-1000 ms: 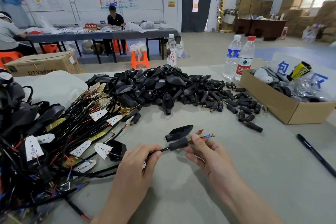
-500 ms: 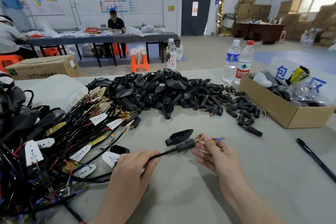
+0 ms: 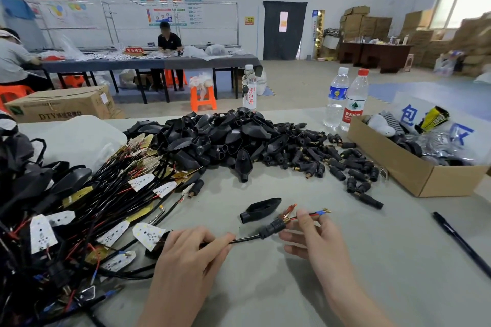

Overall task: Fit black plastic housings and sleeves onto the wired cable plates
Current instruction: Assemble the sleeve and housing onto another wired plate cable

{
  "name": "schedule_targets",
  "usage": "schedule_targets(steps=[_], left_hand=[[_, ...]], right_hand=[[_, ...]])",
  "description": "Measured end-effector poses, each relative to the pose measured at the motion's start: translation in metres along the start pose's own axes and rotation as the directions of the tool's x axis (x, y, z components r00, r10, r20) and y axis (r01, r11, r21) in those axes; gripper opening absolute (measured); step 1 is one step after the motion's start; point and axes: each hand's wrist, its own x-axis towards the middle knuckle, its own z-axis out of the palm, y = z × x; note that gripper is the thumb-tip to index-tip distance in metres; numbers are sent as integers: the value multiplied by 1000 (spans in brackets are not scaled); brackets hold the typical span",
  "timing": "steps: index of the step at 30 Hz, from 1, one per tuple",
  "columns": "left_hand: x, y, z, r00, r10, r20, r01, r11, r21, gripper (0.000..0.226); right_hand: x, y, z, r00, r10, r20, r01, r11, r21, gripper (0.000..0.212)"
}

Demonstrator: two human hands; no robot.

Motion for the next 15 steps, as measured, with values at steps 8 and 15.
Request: schedule_targets(steps=[8,15], left_hand=[[0,3,-3,992,-118,44,120,992,-48,28],[1,9,-3,980,-145,133,154,986,-61,28]], right_hand=[[0,4,1,985,70,159,-96,982,162,15],[-7,11,9,956,98,277,-154,970,188,27]])
